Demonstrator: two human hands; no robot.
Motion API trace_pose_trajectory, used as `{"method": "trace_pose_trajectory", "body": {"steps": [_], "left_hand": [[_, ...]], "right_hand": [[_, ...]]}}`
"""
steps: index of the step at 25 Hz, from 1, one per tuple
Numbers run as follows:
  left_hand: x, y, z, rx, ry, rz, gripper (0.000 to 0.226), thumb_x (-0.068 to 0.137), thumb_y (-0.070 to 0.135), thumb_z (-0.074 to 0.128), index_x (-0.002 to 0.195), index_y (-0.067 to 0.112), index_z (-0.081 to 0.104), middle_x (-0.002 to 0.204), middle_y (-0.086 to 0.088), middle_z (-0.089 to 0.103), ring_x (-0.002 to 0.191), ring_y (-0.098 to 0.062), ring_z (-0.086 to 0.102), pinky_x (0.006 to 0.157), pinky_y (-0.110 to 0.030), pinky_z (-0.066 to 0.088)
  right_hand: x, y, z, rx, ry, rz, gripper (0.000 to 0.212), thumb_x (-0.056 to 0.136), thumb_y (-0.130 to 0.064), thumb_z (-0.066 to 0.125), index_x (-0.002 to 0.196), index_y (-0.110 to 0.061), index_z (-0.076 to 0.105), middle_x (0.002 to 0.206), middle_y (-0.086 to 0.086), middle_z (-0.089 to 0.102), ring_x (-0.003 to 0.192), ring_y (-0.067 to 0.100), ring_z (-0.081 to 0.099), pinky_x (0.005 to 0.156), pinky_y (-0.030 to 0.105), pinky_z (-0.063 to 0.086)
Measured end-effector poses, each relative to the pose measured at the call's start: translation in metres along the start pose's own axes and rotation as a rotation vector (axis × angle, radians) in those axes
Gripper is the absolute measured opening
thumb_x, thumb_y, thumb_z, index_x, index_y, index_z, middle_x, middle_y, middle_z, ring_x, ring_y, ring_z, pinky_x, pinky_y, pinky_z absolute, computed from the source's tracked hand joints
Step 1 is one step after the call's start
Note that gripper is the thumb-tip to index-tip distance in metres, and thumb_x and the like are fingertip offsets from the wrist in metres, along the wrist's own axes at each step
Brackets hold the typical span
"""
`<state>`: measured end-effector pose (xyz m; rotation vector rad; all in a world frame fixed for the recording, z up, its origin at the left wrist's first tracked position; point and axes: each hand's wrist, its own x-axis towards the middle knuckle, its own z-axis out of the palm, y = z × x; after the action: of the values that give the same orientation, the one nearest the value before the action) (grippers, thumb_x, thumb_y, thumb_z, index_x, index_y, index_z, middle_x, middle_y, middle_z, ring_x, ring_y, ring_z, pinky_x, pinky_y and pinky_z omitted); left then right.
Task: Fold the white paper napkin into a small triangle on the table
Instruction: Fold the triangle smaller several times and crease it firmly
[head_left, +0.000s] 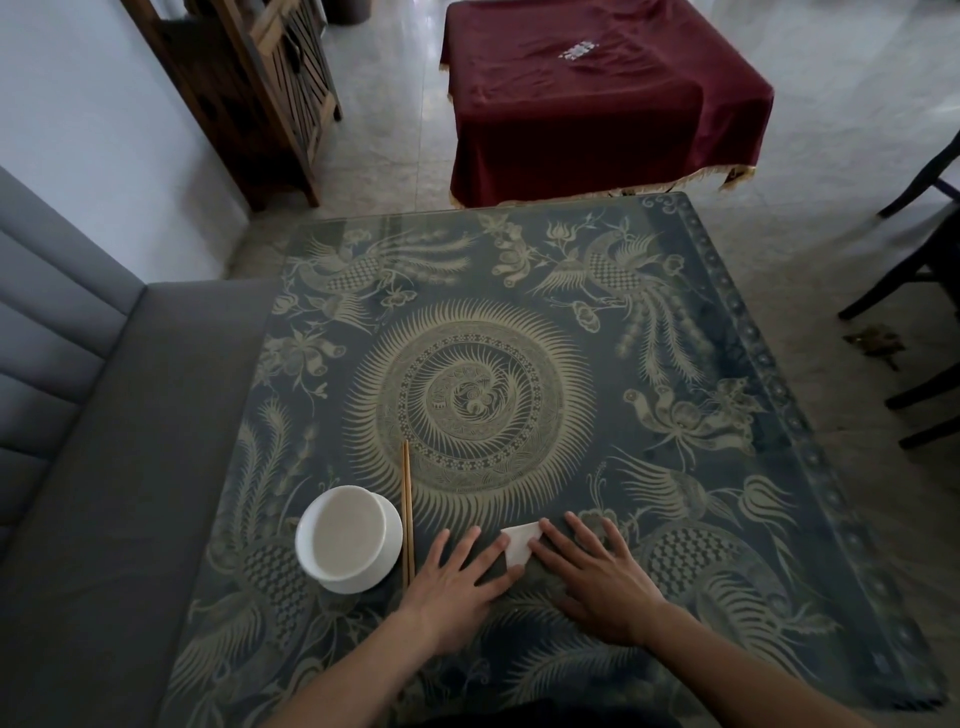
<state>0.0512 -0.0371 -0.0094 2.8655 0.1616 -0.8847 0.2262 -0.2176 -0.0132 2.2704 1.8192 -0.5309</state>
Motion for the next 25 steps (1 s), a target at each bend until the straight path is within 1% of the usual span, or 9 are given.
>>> {"method": "trace_pose_trajectory", "body": {"steps": [3, 6, 10, 12, 16, 19, 22, 23, 25], "left_hand": [[-0.004, 0.003, 0.000, 0.010, -0.054, -0.005, 0.068, 0.101, 0.043, 0.038, 0.151, 0.045, -0.007, 0.162, 0.004, -0.023, 0.147, -0.034, -0.021, 0.113, -0.061, -0.017], [-0.003, 0.002, -0.011, 0.014, -0.020, 0.020, 0.069, 0.097, 0.043, 0.046, 0.153, 0.041, 0.006, 0.165, -0.001, -0.008, 0.149, -0.033, -0.009, 0.115, -0.064, -0.006], [-0.003, 0.006, -0.016, -0.052, 0.303, -0.044, 0.053, 0.096, 0.035, 0.036, 0.147, 0.021, 0.037, 0.152, -0.005, 0.041, 0.137, -0.024, 0.036, 0.118, -0.047, 0.012], [0.003, 0.013, -0.014, -0.084, 0.321, -0.058, 0.057, 0.096, 0.032, 0.035, 0.151, 0.016, 0.030, 0.158, -0.006, 0.031, 0.143, -0.023, 0.028, 0.119, -0.044, 0.013], [0.016, 0.023, -0.006, -0.081, 0.164, -0.061, 0.072, 0.100, 0.046, 0.025, 0.155, 0.016, -0.010, 0.164, -0.001, -0.014, 0.149, -0.023, -0.016, 0.119, -0.052, -0.007], [0.015, 0.021, 0.003, -0.048, 0.097, -0.058, 0.077, 0.098, 0.062, 0.017, 0.152, 0.021, -0.021, 0.160, 0.003, -0.027, 0.146, -0.024, -0.026, 0.116, -0.057, -0.015], [0.010, 0.011, 0.008, 0.005, 0.084, -0.018, 0.079, 0.096, 0.063, 0.020, 0.151, 0.026, -0.024, 0.159, 0.001, -0.030, 0.145, -0.026, -0.028, 0.114, -0.059, -0.016], [0.008, 0.007, 0.008, 0.020, 0.079, 0.003, 0.079, 0.096, 0.063, 0.022, 0.150, 0.029, -0.024, 0.159, 0.001, -0.030, 0.145, -0.026, -0.029, 0.114, -0.059, -0.018], [0.004, -0.001, 0.008, 0.043, 0.060, 0.047, 0.078, 0.096, 0.063, 0.026, 0.149, 0.037, -0.024, 0.158, 0.001, -0.032, 0.143, -0.026, -0.031, 0.112, -0.059, -0.021]], "right_hand": [[0.003, 0.001, 0.000, -0.030, -0.006, -0.006, 0.072, 0.090, -0.059, 0.045, 0.153, -0.029, 0.025, 0.160, 0.001, 0.020, 0.145, 0.033, 0.020, 0.109, 0.064, 0.019], [0.005, 0.001, 0.002, -0.022, 0.001, -0.033, 0.075, 0.093, -0.056, 0.041, 0.155, -0.031, 0.009, 0.162, 0.003, -0.002, 0.147, 0.031, -0.002, 0.115, 0.062, 0.002], [0.003, -0.007, 0.000, -0.006, 0.023, -0.009, 0.077, 0.086, -0.051, 0.057, 0.150, -0.017, 0.033, 0.158, 0.007, 0.027, 0.145, 0.030, 0.021, 0.116, 0.058, 0.010], [0.003, -0.014, 0.002, 0.002, 0.042, -0.002, 0.075, 0.088, -0.051, 0.055, 0.149, -0.012, 0.035, 0.157, 0.008, 0.029, 0.145, 0.029, 0.022, 0.111, 0.054, 0.003], [0.007, -0.019, 0.006, -0.030, 0.076, 0.017, 0.075, 0.096, -0.060, 0.033, 0.154, -0.016, 0.016, 0.161, 0.006, 0.014, 0.147, 0.030, 0.005, 0.110, 0.055, -0.004], [0.004, -0.016, 0.004, 0.033, 0.008, 0.055, 0.073, 0.093, -0.067, 0.028, 0.152, -0.023, 0.025, 0.158, 0.004, 0.026, 0.146, 0.031, 0.019, 0.109, 0.056, -0.003], [0.004, -0.004, 0.004, 0.012, 0.028, -0.005, 0.071, 0.093, -0.070, 0.028, 0.153, -0.035, 0.015, 0.161, 0.001, 0.010, 0.149, 0.026, -0.002, 0.109, 0.059, -0.011], [0.004, -0.001, 0.004, -0.011, 0.039, -0.031, 0.070, 0.092, -0.070, 0.033, 0.153, -0.038, 0.017, 0.161, 0.002, 0.012, 0.148, 0.028, 0.002, 0.110, 0.062, -0.008], [0.003, 0.003, -0.002, -0.027, -0.056, -0.048, 0.070, 0.087, -0.070, 0.044, 0.150, -0.041, 0.028, 0.158, 0.005, 0.027, 0.143, 0.031, 0.025, 0.108, 0.070, 0.014]]}}
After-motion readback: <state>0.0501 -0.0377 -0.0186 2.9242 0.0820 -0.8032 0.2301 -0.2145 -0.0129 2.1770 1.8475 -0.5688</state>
